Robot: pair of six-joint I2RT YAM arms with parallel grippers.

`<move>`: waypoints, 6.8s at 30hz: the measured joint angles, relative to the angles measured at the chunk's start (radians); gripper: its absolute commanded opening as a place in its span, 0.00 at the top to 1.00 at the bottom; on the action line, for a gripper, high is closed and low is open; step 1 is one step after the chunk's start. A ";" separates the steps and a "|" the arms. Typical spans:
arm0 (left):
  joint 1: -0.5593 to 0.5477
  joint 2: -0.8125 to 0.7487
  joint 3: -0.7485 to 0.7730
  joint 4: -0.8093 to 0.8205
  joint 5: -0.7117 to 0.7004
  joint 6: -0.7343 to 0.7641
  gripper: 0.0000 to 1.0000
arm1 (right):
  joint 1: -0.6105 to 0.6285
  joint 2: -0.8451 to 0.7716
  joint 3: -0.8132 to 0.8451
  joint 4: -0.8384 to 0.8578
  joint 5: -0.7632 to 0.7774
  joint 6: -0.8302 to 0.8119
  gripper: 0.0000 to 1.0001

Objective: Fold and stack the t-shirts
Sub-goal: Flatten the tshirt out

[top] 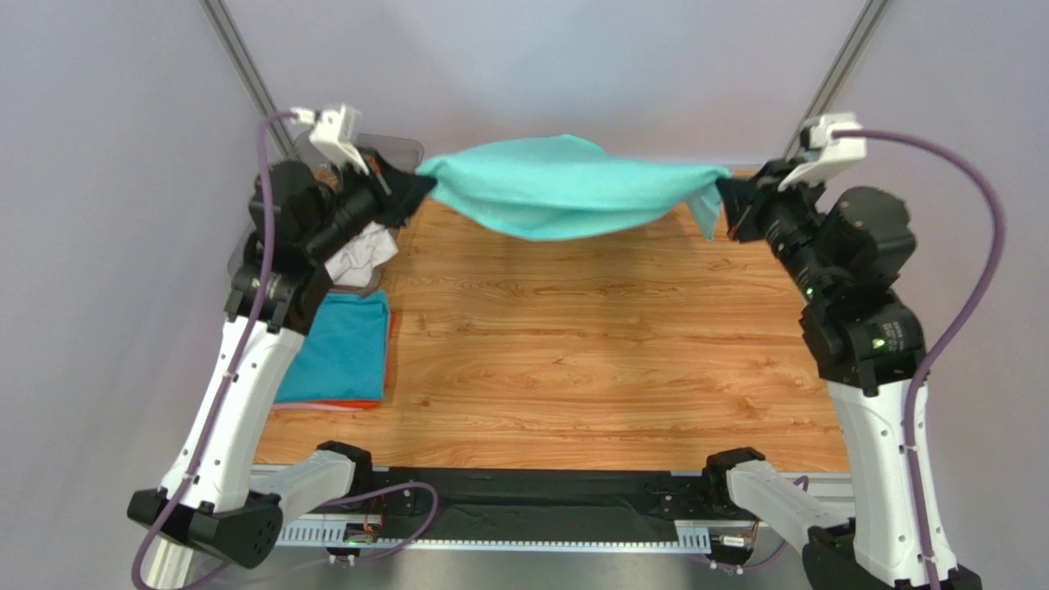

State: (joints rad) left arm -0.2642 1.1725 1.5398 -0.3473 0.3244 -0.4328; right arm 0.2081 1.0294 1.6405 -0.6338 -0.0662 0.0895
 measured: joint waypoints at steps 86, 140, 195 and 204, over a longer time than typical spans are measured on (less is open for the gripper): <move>-0.491 0.158 -0.545 -0.071 -0.238 -0.203 0.00 | -0.129 0.402 -0.613 -0.036 0.088 0.396 0.00; -0.312 -0.156 -0.772 -0.158 -0.214 -0.304 0.00 | -0.185 0.292 -0.453 -0.029 0.251 0.380 0.00; -0.354 -0.267 -1.155 -0.220 -0.156 -0.489 1.00 | -0.191 -0.098 -1.128 -0.101 0.219 0.696 0.09; -0.360 -0.397 -1.189 -0.276 -0.116 -0.507 1.00 | -0.195 -0.017 -1.177 -0.031 0.251 0.730 0.39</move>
State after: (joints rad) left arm -0.6243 0.7757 0.3511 -0.6231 0.2085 -0.9394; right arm 0.0135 1.0122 0.4633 -0.6647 0.1844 0.8196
